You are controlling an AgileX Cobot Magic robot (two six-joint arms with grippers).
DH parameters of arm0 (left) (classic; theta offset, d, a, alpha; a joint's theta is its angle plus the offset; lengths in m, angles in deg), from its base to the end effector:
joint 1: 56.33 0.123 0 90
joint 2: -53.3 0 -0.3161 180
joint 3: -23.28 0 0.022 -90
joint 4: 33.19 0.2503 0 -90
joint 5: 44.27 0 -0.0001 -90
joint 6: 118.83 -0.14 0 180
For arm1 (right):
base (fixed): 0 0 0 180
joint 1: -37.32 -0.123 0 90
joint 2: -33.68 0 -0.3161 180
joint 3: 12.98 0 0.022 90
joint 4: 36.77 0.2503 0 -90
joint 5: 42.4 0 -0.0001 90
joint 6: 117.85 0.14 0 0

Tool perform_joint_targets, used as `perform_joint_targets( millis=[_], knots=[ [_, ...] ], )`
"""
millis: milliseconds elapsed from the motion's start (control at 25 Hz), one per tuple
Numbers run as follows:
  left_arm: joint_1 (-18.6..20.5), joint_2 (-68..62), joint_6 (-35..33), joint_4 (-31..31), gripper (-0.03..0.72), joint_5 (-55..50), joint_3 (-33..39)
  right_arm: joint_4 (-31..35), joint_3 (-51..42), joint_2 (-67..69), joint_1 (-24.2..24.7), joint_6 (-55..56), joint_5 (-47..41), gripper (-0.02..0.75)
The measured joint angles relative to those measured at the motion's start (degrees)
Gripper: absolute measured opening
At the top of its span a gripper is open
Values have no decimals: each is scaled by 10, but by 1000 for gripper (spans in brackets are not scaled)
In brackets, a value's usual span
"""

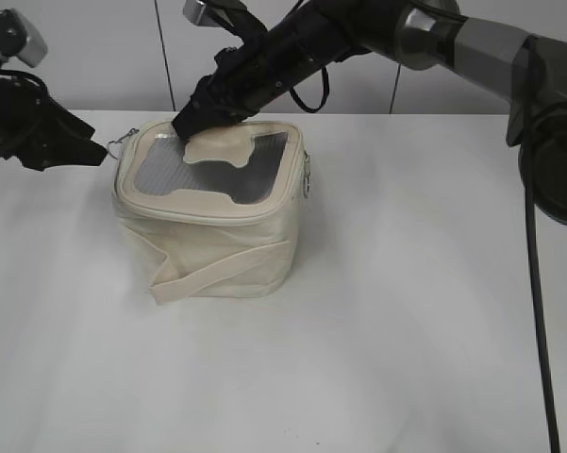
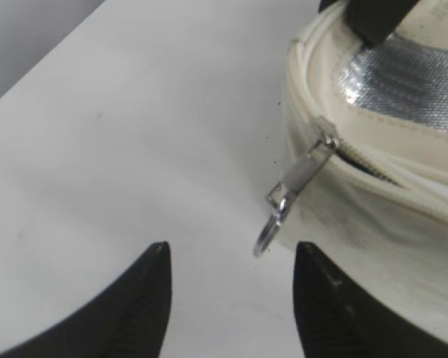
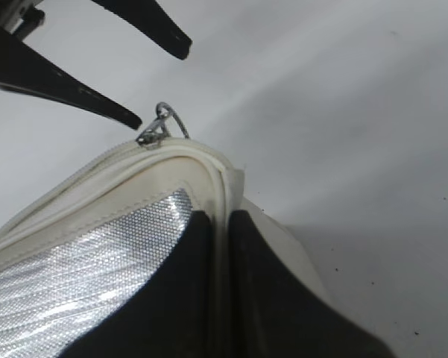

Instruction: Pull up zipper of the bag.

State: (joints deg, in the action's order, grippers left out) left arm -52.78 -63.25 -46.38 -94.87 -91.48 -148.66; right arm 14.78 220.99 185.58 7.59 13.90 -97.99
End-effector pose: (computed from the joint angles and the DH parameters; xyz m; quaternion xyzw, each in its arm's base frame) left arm 0.4151 -0.0649 0.1876 0.4775 0.7798 -0.1758 0.3646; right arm 0.4745 0.3752 0.1771 -0.4295 0.7801 0.3670 0.2688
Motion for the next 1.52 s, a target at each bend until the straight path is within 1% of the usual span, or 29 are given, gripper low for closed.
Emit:
perform_joint_targets(
  millis=[80, 200, 360, 440, 480, 560, 640, 680, 760, 840, 880, 1200, 1280, 1400, 1520],
  knots=[
    [-21, 0, -4, 13, 406, 36, 0, 0, 0, 0, 0, 1, 0, 50],
    [-42, 0, -8, 21, 406, 68, 0, 0, 0, 0, 1, 2, 0, 50],
    [-59, 0, -23, 24, 405, 92, 0, 0, 0, 0, 1, 2, 0, 49],
    [-65, 0, -29, 24, 384, 100, 0, 0, 0, 0, 1, 4, 0, 48],
    [-68, 0, -31, 25, 354, 102, 0, 0, 0, 0, 1, 4, 0, 47],
    [-73, 0, -34, 29, 260, 102, 0, 1, 0, 0, 1, 4, 0, 48],
    [-77, 0, -36, 34, 115, 101, 0, 1, 0, 0, 1, 4, 0, 46],
    [-77, 0, -36, 37, 55, 101, 0, 2, 0, 0, 1, 4, 0, 46],
    [-78, 0, -37, 55, 4, 95, 0, 2, 0, 0, 1, 4, 0, 46],
    [-78, 0, -24, 79, -3, 95, 0, 2, 0, 0, 1, 5, 1, 45],
    [-78, 0, -6, 93, -3, 94, -1, 2, 0, 0, 1, 6, 1, 45],
    [-81, 47, 180, 213, -3, 78, 0, 3, 0, 1, 1, 45, 5, 45],
    [-81, 68, 202, 229, -3, 74, 8, 3, 0, 1, 1, 57, 8, 45],
    [-85, 102, 217, 235, -3, 72, 37, 4, 0, 1, 1, 76, 10, 45],
    [-96, 132, 233, 237, -3, 78, 82, 4, 0, 1, 0, 84, 11, 44]
  ],
)
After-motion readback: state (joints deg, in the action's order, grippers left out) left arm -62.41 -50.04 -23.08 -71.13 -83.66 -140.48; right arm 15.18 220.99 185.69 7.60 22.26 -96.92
